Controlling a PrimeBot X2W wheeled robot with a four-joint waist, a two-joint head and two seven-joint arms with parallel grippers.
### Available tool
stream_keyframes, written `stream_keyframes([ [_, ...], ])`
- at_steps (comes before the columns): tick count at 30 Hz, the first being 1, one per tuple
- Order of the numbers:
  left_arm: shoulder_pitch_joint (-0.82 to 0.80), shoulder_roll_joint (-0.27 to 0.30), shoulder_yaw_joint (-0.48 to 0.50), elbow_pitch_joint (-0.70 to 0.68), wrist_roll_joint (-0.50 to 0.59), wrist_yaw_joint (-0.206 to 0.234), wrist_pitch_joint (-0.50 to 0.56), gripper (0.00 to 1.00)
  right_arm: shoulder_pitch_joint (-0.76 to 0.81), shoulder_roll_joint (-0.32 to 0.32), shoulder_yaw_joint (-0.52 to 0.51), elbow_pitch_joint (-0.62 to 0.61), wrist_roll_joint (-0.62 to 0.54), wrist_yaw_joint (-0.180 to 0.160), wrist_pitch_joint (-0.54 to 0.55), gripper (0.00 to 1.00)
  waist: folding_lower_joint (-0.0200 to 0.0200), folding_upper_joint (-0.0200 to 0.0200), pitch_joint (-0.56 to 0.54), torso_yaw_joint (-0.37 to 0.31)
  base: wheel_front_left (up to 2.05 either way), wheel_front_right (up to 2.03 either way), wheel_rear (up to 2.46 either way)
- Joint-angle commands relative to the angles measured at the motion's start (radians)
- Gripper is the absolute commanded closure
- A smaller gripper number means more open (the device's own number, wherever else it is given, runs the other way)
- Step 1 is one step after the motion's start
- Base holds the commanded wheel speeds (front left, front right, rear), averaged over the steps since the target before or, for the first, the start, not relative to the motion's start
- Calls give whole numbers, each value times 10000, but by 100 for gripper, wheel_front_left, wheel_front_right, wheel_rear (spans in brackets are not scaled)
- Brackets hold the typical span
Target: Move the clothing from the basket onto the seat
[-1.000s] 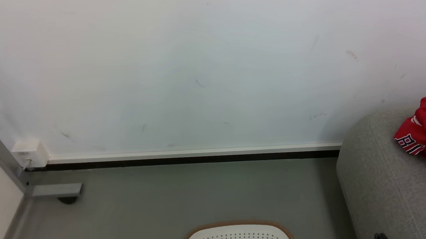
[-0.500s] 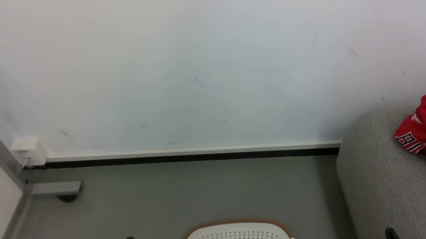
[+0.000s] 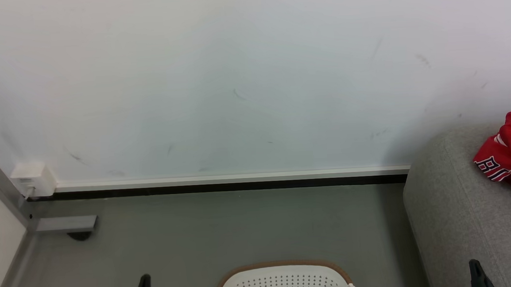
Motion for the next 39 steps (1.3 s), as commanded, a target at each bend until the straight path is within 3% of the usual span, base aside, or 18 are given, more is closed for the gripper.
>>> stream_keyframes([
  [1,-265,33,72,-159,-286,-57,67,100,-267,-73,-67,-165,276,-6,59,100,0,0,4,0,0,0,0],
  [39,-912,49,712,-231,-5056,-111,1291,100,-1054,-100,-409,-368,4897,-13,1281,100,0,0,257,-43,0,0,0],
])
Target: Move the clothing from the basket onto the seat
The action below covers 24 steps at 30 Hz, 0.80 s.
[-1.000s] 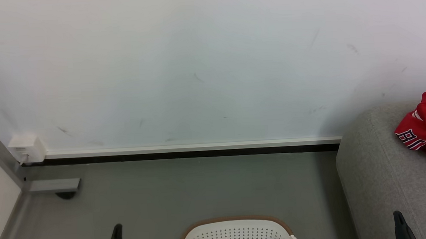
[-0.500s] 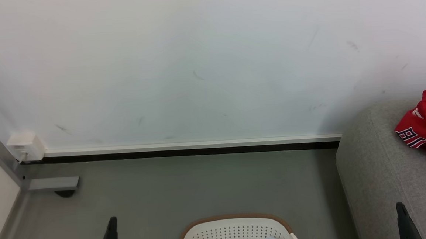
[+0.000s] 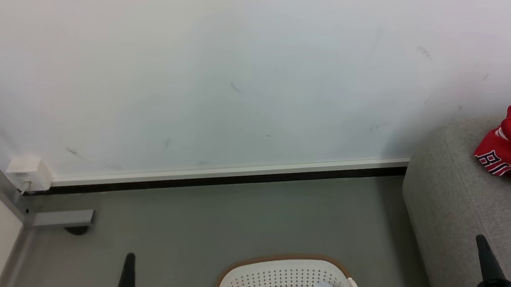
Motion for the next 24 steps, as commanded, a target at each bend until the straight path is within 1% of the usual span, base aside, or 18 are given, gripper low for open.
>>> stream_keyframes([
  [1,-193,46,62,-103,-251,-38,86,100,-226,-88,-65,-118,282,-13,72,100,-1,0,7,-1,0,0,0],
  [24,-492,54,349,-127,-2429,-74,623,100,-565,-97,-211,-202,2351,-17,611,100,-1,0,160,-26,0,0,0],
])
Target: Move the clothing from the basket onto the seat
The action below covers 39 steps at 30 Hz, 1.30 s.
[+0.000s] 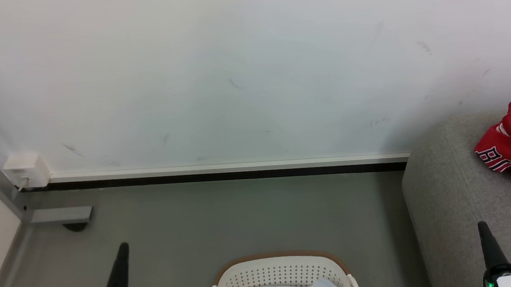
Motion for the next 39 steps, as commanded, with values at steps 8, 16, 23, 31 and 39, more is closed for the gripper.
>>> stream_keyframes([
  [8,-266,55,131,-79,-890,-75,206,100,-268,-87,-80,-112,777,-16,201,100,-1,0,55,-9,0,0,0],
  [16,-326,57,208,-80,-1419,-77,349,100,-358,-88,-120,-132,1308,-17,339,100,-1,0,102,-17,0,0,0],
  [23,-384,58,277,-84,-1912,-80,462,100,-443,-90,-159,-156,1825,-19,467,100,-1,0,149,-25,0,0,0],
  [31,-461,61,343,-90,-2462,-91,620,100,-515,-90,-202,-169,2368,-20,619,100,-1,0,202,-34,0,0,0],
  [39,-478,60,364,-90,-2675,-94,667,100,-559,-89,-210,-173,2495,-21,656,100,-1,0,223,-38,0,0,0],
])
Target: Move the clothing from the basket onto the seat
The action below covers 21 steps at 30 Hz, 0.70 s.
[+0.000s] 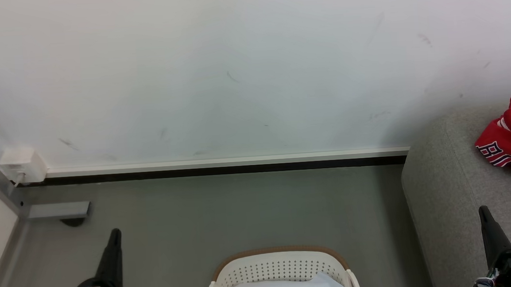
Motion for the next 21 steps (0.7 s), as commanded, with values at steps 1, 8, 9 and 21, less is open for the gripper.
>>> stream_keyframes([
  [1,-74,54,20,-23,-129,-62,46,100,-126,-66,-38,-46,19,-21,27,100,0,0,-1,1,0,0,0],
  [8,-73,55,19,-24,-130,-62,45,100,-125,-64,-37,-45,19,-21,27,100,0,0,-1,1,0,0,0],
  [9,-73,55,20,-22,-130,-62,45,100,-125,-64,-37,-45,19,-21,27,100,0,0,-1,1,0,0,0],
  [21,-72,55,17,-23,-131,-62,44,100,-123,-64,-37,-43,20,-21,26,100,0,0,-1,1,0,0,0],
])
